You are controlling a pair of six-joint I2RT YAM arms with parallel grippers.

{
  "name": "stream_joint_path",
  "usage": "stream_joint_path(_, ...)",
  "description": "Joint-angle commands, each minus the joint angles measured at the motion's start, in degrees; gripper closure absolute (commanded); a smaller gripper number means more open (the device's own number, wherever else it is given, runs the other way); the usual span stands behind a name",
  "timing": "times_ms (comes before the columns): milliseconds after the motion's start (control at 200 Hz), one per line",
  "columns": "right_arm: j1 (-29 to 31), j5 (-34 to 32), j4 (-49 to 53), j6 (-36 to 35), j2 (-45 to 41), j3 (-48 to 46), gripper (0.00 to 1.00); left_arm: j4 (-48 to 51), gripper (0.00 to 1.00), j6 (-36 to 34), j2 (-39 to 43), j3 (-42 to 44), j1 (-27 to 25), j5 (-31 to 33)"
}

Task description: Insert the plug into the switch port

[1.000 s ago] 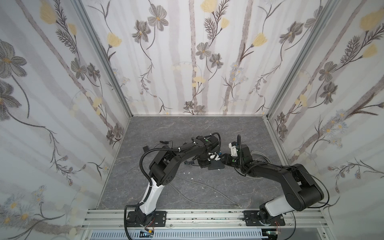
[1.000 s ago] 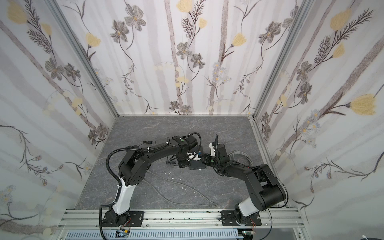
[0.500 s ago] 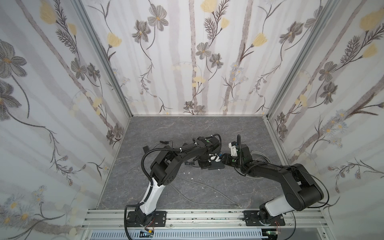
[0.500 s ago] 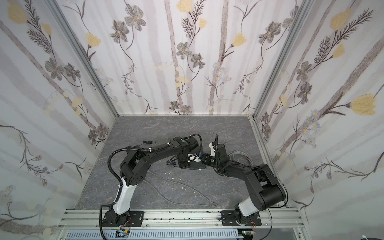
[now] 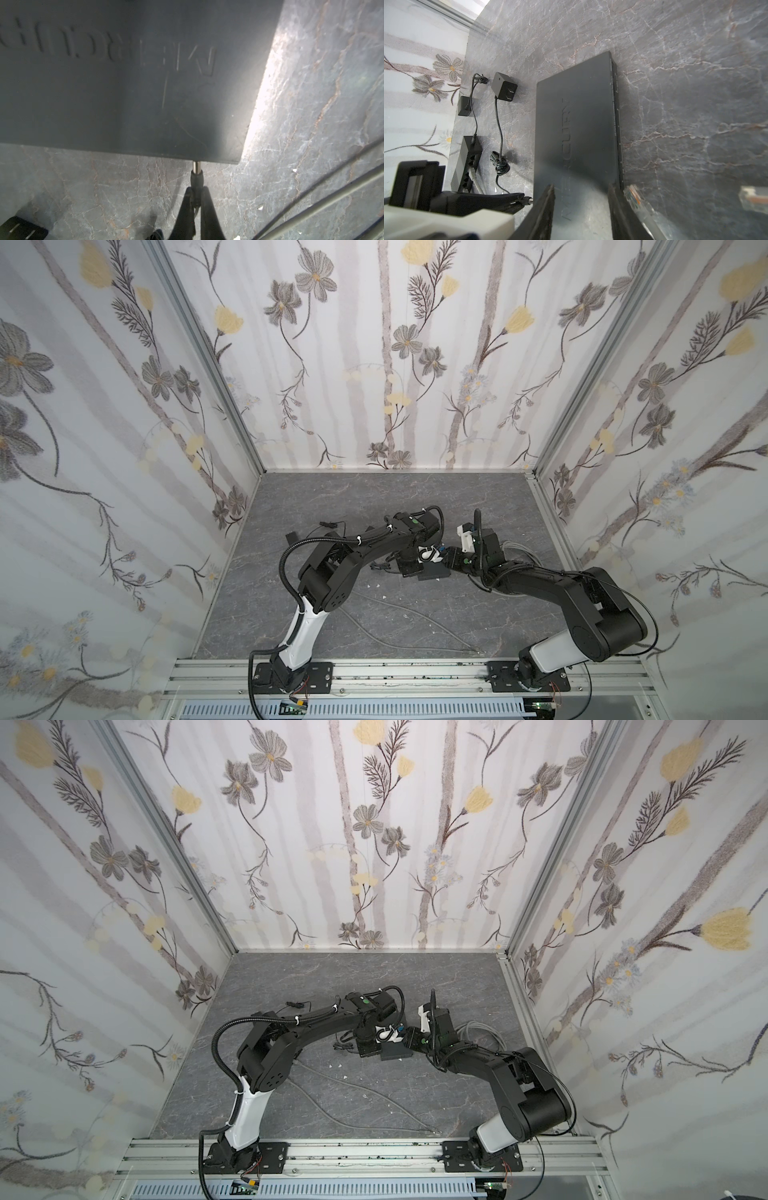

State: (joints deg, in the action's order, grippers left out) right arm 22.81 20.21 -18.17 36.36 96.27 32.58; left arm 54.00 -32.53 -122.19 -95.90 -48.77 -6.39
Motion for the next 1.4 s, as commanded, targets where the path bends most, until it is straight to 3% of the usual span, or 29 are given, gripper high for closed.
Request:
stream_joint_path(0, 0.1, -0.3, -0.7, -0.3, 0.3, 0.4, 0.56, -0.9, 1.00, 0.2, 0.4, -0.3, 0.0, -1.9)
stream_joint_path(235, -0.2, 0.5, -0.6, -0.3, 0.1, 0.4, 0.56, -0.5, 1.00, 0.4, 0.0, -0.6, 0.0, -1.3)
stream_joint_path(415, -3.0, 3.5, 5.8, -3.4, -2.0, 2.2, 0.58, 1.3, 1.00, 0.9, 2.9, -1.4, 1.0, 3.4)
stream_joint_path(520, -3.8, 0.6, 12.8, -6.9, -4.3, 4.8, 0.57, 1.2, 1.00, 0.7, 4.7, -0.6, 1.5, 2.4)
stream_joint_path(655, -4.1, 2.7, 17.9, -8.9, -4.4, 7.5, 0.53, 2.1, 1.00, -1.8, 4.6, -0.5, 1.9, 2.0)
stream_joint_path(899, -4.1, 4.6, 20.3, -7.6, -1.9, 12.2, 0.51, 1.1, 1.00, -2.9, 5.4, 3.5, 3.1, -2.7)
stream_joint_path(1394, -4.1, 2.8, 18.5, -5.9, 1.8, 10.9, 0.51, 4.0, 1.00, 1.2, -0.7, -1.5, 2.8, -5.3)
